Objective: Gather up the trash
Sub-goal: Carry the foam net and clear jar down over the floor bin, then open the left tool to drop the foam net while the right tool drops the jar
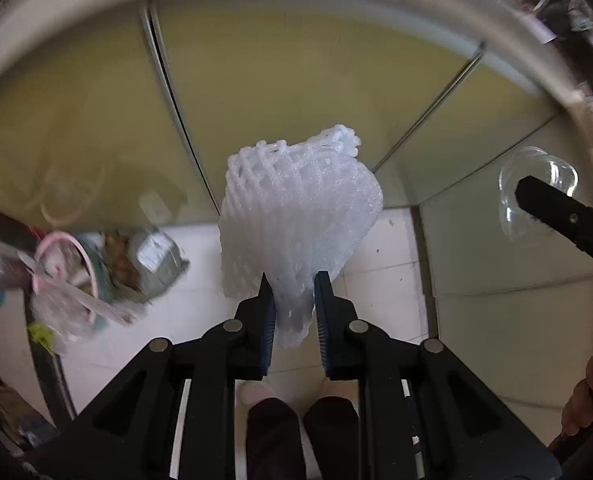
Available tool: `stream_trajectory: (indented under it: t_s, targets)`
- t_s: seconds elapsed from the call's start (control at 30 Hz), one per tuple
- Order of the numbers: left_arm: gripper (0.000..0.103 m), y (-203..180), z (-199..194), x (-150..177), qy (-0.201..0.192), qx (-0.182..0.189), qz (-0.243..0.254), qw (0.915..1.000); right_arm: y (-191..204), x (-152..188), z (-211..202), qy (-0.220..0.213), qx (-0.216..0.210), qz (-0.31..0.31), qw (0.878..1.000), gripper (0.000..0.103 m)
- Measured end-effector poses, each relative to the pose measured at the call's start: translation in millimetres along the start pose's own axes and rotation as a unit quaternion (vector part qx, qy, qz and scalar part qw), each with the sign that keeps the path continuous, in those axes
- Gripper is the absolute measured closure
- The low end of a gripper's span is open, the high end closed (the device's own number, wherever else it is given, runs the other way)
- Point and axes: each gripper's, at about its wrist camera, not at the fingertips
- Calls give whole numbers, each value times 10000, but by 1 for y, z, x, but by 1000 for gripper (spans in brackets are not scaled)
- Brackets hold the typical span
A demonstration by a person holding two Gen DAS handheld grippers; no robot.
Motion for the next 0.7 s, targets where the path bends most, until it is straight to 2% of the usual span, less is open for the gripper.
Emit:
stream_trajectory:
  t_s: [0.13,0.3,0.4,0.53,0.6,0.7]
  targets:
    - [85,16,85,16,297,198,-245,9991,-27,21,74,323,-87,54,9994,46]
    - [84,27,189,31,666,329,-127,9972,-48,49,152,496,-109,4,9987,46]
    - [82,37,234,36,745,378,-101,9965,-56,64,188,553,-144,-8,9984,46]
    - [79,46,275,35,715,355,-21,9968,-60,74,223,615,-177,-61,9979,46]
    - [67,54,291,34,729,259,-8,9970,-61,81,241,667,-195,-110,9975,46]
    - [62,68,306,36,798,303,-98,9963,-61,84,257,716,-220,-174,9970,46]
Point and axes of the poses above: each gripper's, at about its wrist camera, not at the fingertips, and z roughly the way its jaws point, y to its left, x to its underside, and after that the axes turned 7 degrees about x, right-handed
